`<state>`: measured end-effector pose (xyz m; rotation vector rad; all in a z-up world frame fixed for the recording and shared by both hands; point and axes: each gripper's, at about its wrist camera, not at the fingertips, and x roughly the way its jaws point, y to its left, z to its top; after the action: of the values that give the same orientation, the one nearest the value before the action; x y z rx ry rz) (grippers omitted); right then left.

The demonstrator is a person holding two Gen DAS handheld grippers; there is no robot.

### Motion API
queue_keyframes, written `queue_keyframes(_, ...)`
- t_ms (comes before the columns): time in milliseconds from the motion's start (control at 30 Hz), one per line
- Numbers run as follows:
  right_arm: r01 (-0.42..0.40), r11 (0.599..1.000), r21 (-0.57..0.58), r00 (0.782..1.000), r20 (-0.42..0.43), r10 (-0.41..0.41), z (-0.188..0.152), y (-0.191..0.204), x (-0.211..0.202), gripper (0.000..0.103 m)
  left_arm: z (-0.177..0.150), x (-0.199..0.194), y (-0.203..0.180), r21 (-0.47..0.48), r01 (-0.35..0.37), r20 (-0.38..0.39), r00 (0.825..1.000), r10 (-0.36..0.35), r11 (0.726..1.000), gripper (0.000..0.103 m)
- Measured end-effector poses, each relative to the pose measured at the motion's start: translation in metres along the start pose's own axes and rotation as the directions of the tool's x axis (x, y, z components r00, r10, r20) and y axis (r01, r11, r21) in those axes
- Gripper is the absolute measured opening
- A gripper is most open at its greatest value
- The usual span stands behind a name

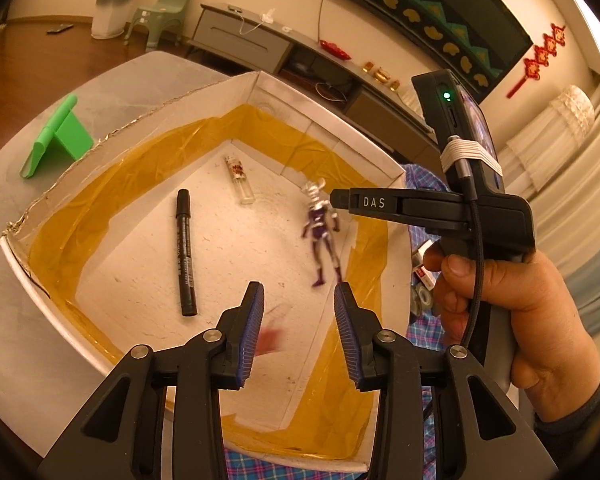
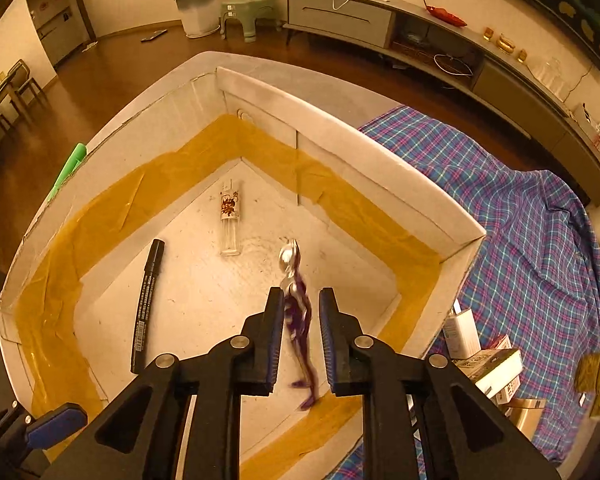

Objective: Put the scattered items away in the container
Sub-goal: 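Open both grippers to drop the figurine and binder clip into the box, then withdraw both open grippers from the box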

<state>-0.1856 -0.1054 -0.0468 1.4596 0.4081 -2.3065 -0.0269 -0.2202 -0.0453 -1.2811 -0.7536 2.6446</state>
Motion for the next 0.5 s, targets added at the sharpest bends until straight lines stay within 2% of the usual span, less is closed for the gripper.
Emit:
queue_keyframes(133,-0.04,0.999,0.022,0.999,0.034,0.039,-0.008,0.001,-0.013,0.031,0.001,-0.001,0.002,-0.023,0.007,-0.005,1.0,-0.007,1.0,0.04)
queue_keyframes(200,-0.084,0.996,0.031,0.994,0.07,0.082,-0.017,0.005,-0.025,0.039,0.002,-0.003,0.002,-0.034,0.002,-0.001,1.0,-0.002,0.999,0.043)
queue_keyframes(367,-0.2,0.979,0.03,0.961,0.2,0.19,-0.051,0.012,-0.069,0.048,0.004,-0.01,-0.004,-0.032,-0.022,0.02,1.0,0.023,0.999,0.043)
queue_keyframes(500,-0.249,0.968,-0.005,0.934,0.264,0.242,-0.078,0.015,-0.098,0.051,0.002,-0.017,-0.016,-0.005,-0.094,0.045,0.995,0.094,0.996,0.043)
